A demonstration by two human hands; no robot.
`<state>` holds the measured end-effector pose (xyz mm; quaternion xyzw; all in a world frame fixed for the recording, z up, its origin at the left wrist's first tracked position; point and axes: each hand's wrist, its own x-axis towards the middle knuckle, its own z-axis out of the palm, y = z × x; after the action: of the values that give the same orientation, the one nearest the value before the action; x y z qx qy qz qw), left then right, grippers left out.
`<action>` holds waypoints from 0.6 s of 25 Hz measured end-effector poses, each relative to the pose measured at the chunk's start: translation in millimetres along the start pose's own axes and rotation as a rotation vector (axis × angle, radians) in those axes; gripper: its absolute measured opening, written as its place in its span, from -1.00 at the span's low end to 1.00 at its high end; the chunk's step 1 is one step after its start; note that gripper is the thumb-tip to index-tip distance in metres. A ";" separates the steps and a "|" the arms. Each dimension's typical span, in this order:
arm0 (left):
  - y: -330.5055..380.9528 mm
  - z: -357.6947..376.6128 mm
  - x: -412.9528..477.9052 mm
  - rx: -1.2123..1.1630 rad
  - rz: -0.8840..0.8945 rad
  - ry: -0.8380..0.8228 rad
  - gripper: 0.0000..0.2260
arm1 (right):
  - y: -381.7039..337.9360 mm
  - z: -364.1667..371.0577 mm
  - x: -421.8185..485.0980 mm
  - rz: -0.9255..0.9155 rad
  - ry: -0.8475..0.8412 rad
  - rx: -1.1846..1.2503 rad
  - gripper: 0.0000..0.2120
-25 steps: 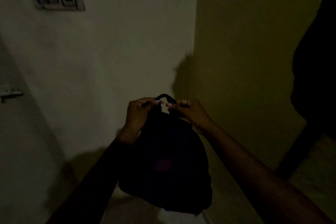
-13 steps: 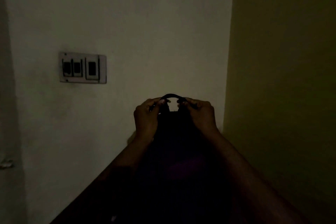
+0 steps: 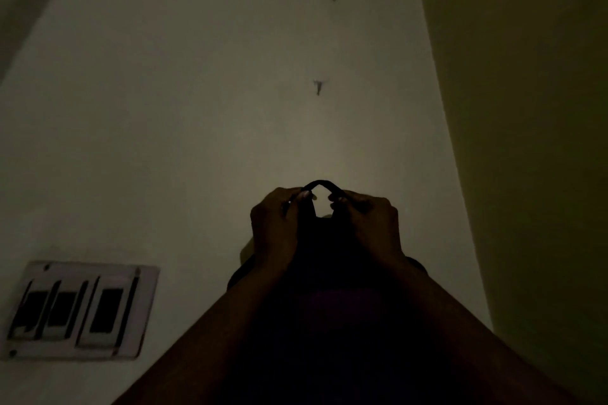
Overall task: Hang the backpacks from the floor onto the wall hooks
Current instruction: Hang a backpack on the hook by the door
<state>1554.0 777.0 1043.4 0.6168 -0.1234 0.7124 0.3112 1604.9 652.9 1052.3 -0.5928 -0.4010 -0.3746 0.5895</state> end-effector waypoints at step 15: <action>10.5 56.3 182.8 0.138 0.300 0.074 -0.77 | -35.3 18.3 182.2 -0.263 0.282 -0.077 -0.73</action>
<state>1584.6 790.6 1232.0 0.5848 -0.1535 0.7798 0.1627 1644.5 676.8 1232.9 -0.4993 -0.3738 -0.5427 0.5625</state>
